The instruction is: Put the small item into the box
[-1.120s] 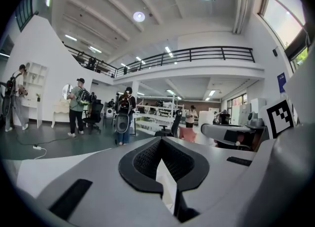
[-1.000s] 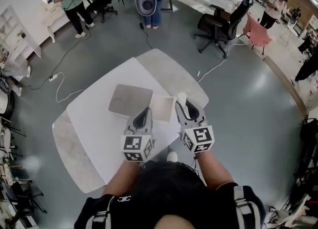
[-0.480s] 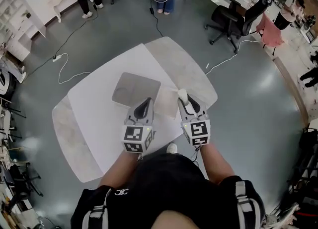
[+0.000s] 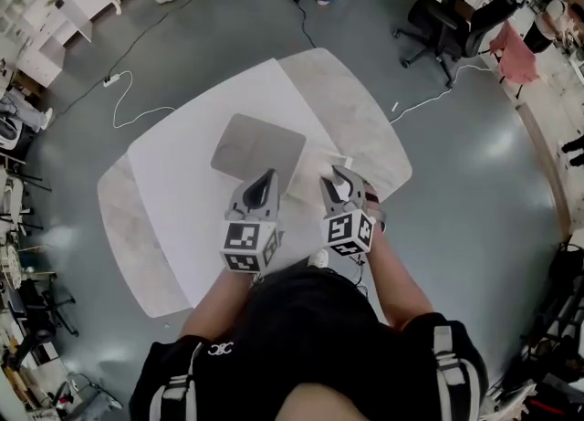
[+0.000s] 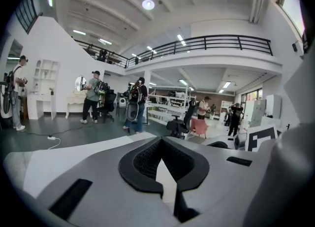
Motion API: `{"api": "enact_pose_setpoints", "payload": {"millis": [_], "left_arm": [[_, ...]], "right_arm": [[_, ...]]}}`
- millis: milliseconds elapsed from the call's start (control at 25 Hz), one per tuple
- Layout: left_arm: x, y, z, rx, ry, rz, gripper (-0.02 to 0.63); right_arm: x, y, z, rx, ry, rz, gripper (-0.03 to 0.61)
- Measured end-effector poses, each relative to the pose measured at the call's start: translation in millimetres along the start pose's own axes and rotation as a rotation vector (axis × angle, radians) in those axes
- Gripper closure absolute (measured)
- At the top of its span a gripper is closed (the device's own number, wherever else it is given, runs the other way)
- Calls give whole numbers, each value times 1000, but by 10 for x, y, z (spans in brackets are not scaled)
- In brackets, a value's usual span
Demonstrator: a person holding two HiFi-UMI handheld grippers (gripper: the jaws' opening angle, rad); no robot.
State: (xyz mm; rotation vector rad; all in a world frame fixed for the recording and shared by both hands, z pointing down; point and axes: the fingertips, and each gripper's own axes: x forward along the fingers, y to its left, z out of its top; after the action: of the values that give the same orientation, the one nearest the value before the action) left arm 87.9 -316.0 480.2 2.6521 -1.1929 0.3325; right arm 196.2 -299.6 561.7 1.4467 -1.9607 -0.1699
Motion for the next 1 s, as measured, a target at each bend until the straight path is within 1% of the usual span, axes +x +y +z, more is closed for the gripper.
{"api": "enact_pose_setpoints", "payload": {"millis": [80,120,360,520,720,880,1000], "left_arm": [[-3,42,-19,-3,4,12,607],[-10,62,-27,-4,4,19,608],[-97,195,-87,-18,11,70,609],[-183,268,-175,-33,24,104,609],[-330,390,-269,-54,38,153,607],[-455,533,-354,-66,47,193,608],[-505,604,-396,-77,51,214,608]], "right_arm": [[101,114,-75,-102,38,28,457],[150,166,-121,-136,59,45,457],[425,430,-426,-230,186,163,457],[570,608,-656,-238,274,238,457],[694,744,-899,-229,371,297,457],[792,860,-999,-206,406,350,457],[852,944,-1045,-223,429,396,457]]}}
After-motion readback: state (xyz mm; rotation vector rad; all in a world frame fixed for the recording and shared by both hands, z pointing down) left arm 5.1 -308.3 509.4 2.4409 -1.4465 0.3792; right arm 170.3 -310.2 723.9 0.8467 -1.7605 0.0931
